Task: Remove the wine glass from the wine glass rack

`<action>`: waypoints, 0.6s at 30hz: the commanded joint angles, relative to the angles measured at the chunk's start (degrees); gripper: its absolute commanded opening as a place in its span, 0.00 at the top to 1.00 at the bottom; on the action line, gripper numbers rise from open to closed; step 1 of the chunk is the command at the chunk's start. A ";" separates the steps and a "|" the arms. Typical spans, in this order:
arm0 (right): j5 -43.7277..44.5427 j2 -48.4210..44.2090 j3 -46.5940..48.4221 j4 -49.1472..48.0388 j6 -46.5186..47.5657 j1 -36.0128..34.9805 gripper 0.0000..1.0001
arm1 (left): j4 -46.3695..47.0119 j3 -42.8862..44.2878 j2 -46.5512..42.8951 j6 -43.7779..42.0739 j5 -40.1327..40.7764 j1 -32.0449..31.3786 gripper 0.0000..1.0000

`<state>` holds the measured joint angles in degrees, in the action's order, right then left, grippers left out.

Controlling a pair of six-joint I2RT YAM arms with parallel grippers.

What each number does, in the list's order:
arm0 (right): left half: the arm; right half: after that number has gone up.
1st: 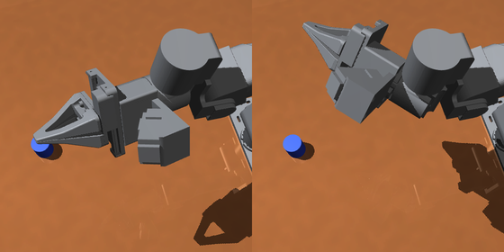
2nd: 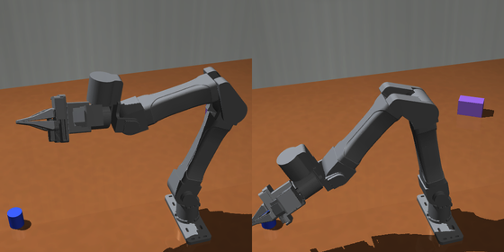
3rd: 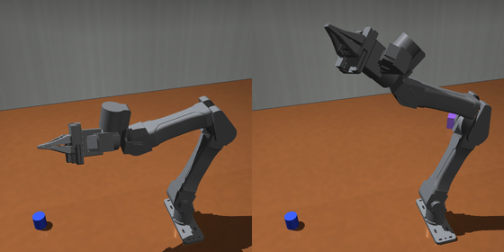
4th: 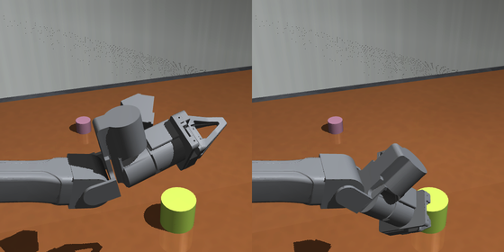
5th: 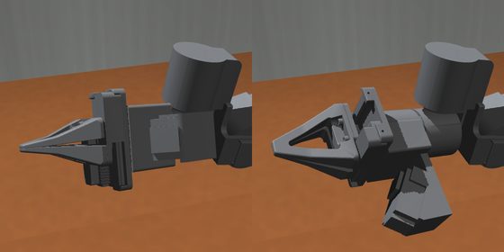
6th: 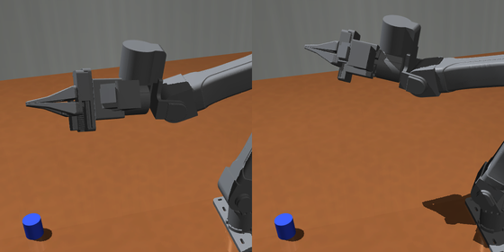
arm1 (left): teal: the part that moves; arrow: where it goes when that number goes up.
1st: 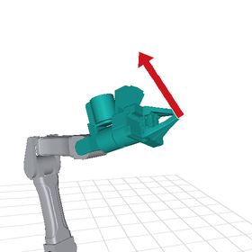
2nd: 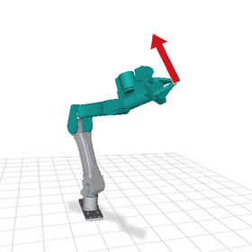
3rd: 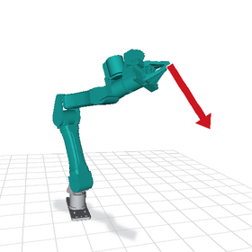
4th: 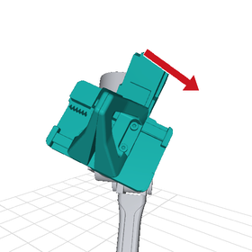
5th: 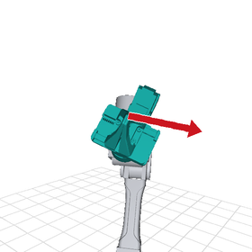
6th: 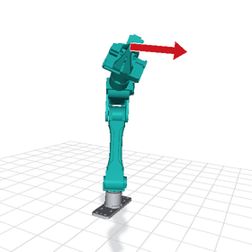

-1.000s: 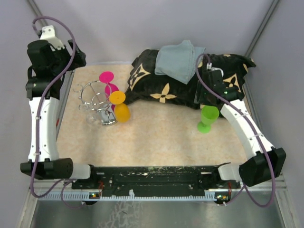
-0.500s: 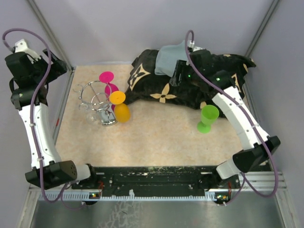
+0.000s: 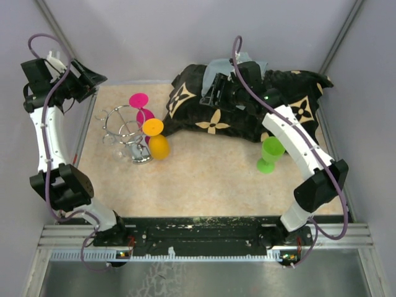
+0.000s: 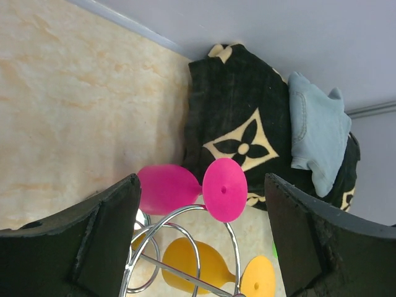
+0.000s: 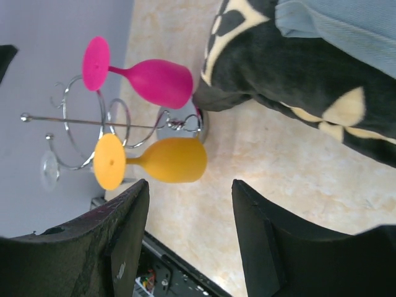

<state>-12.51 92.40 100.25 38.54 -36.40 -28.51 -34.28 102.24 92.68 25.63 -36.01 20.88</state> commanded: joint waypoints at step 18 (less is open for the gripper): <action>-19.74 36.93 35.41 -20.51 -21.58 -7.10 0.49 | 6.25 -5.74 -9.68 -2.11 1.56 -1.79 0.13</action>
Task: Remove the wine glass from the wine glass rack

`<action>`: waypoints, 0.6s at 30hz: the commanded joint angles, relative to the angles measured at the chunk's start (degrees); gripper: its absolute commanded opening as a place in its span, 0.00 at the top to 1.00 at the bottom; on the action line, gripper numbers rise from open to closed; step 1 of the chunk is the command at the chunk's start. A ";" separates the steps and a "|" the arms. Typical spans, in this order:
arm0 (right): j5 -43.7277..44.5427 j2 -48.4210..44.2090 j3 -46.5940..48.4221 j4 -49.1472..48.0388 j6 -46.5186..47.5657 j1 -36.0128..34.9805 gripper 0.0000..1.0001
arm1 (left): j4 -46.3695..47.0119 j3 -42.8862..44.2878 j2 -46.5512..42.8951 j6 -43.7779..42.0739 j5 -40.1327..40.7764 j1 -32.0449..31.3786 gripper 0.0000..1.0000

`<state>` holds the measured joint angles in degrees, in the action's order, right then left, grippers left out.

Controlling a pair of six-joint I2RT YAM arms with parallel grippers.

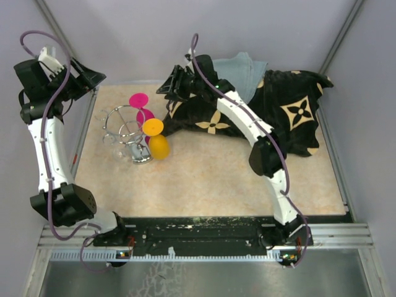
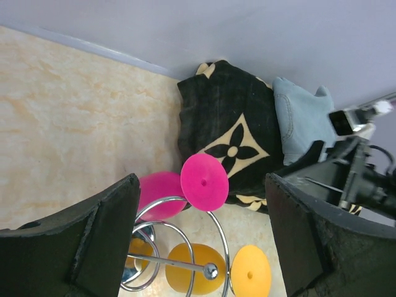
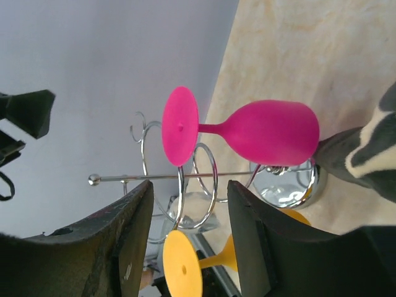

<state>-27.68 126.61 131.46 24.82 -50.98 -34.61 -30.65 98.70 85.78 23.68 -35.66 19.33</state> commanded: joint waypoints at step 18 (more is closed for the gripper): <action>-7.76 7.51 -0.60 -21.47 -16.83 -3.15 0.51 | 2.78 -4.11 -4.83 0.73 0.21 -0.17 0.13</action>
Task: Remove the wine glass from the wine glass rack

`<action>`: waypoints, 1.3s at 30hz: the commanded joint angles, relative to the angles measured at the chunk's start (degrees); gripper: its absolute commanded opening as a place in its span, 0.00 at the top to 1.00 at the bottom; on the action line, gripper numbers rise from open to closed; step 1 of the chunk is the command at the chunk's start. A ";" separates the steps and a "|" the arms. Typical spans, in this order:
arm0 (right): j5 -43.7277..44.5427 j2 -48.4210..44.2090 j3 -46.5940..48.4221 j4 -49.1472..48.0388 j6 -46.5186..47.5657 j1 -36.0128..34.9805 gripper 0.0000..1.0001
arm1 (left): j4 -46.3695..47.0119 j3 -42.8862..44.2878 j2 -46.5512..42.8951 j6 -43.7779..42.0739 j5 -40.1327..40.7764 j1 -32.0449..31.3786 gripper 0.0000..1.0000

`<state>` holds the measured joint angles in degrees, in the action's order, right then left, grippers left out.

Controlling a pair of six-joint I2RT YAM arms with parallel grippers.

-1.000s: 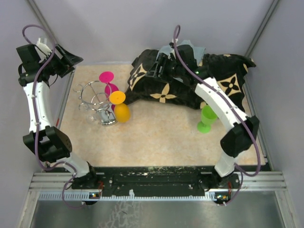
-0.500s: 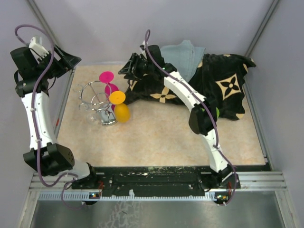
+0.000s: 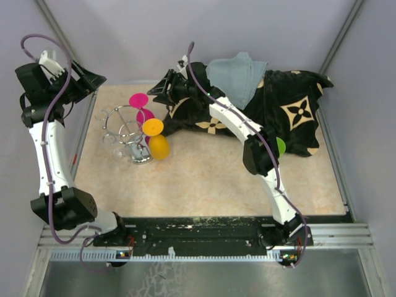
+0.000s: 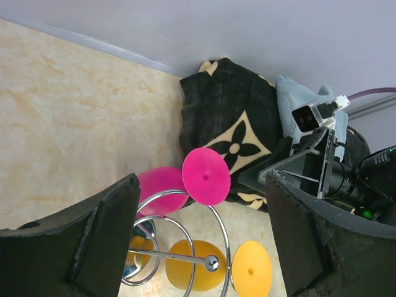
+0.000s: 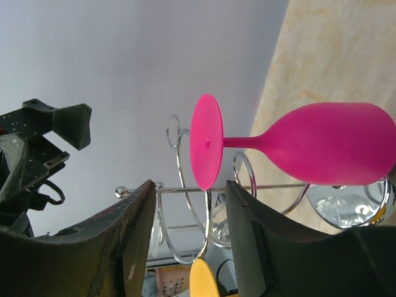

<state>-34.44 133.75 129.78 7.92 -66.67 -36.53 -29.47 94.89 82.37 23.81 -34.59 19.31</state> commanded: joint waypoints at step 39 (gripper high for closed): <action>-1.09 4.15 1.64 -10.45 -4.50 -2.23 1.00 | 2.36 -0.85 -0.10 1.06 -3.92 -0.24 0.13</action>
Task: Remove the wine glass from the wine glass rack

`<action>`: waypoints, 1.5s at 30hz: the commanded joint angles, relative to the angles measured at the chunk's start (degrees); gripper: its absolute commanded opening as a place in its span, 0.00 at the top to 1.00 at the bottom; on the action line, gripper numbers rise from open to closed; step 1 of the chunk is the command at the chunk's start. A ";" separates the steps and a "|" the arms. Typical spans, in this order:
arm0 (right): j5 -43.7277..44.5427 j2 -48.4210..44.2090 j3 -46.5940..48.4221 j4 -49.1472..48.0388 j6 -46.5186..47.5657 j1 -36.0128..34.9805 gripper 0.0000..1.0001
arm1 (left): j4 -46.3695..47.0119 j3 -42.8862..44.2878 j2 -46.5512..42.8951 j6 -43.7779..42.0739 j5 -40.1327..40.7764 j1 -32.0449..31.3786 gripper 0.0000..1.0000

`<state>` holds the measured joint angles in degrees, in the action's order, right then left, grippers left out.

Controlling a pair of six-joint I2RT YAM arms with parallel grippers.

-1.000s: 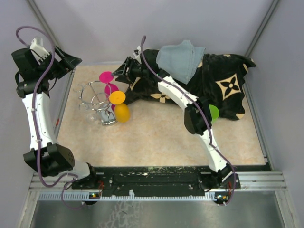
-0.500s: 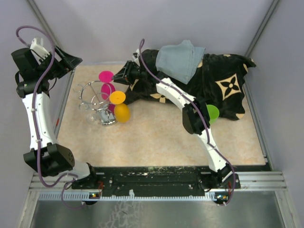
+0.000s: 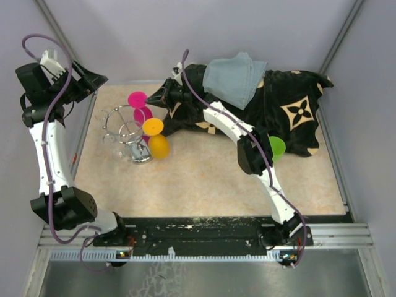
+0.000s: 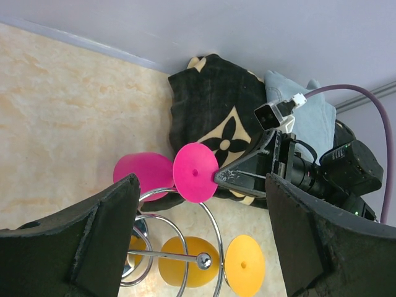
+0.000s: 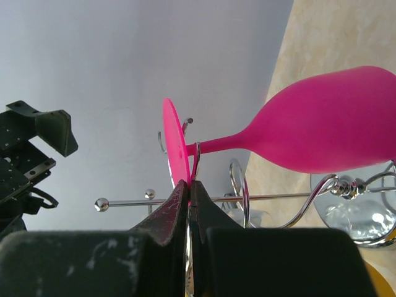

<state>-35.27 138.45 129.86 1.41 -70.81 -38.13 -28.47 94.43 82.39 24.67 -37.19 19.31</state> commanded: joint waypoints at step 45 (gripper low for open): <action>4.98 -11.80 -10.73 -11.87 -5.18 2.68 1.00 | 1.77 -1.49 -0.51 1.34 -2.14 -0.24 0.13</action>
<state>-31.77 132.22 119.57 -7.18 -76.16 -36.53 -28.25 93.17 82.39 25.74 -38.41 19.31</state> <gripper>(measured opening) 0.009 0.874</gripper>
